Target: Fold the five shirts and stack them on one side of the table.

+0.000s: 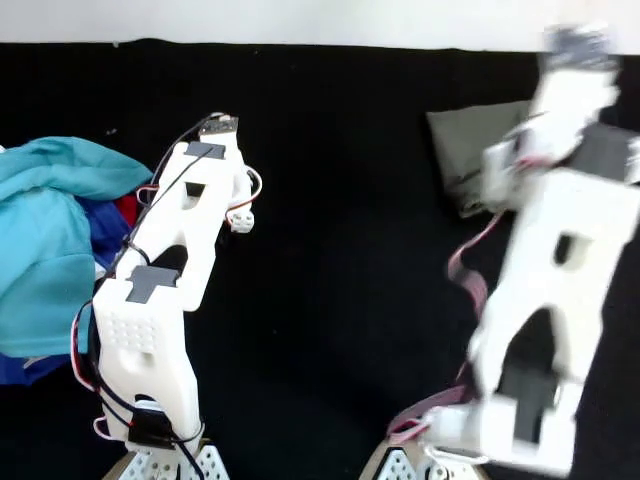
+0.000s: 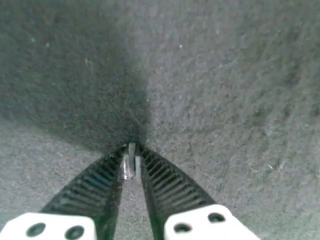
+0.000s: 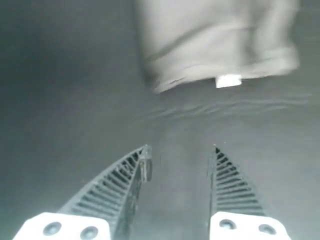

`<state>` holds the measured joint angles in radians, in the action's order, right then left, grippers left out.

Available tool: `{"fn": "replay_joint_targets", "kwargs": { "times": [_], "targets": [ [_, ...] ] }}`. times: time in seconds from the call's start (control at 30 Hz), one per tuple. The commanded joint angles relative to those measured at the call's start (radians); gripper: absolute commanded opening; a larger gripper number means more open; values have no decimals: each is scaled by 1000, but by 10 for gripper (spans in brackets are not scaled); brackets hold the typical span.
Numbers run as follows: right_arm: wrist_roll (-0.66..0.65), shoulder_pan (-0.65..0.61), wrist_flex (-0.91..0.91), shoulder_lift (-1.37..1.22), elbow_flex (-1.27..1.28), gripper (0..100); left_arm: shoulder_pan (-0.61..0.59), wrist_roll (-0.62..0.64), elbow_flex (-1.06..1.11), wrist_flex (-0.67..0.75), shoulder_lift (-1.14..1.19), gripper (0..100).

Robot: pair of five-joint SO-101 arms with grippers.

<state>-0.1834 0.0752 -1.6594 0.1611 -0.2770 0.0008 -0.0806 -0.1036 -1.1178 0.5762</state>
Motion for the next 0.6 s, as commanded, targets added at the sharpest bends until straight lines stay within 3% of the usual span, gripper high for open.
{"fn": "replay_joint_targets", "kwargs": {
  "times": [0.0, 0.13, 0.23, 0.43, 0.57],
  "targets": [
    [57, -209, 321, 312, 656, 183, -8, 2, 4, 25, 7, 9],
    [92, -331, 743, 475, 1127, 183, -8, 2, 4, 25, 7, 9],
    [92, -377, 964, 499, 1354, 183, -8, 2, 4, 25, 7, 9],
    [94, -383, 1125, 430, 1489, 183, -5, 2, 2, 25, 7, 9],
    [183, -381, 1185, 367, 1498, 183, -13, -3, 1, 18, 2, 9]
  ]
}}
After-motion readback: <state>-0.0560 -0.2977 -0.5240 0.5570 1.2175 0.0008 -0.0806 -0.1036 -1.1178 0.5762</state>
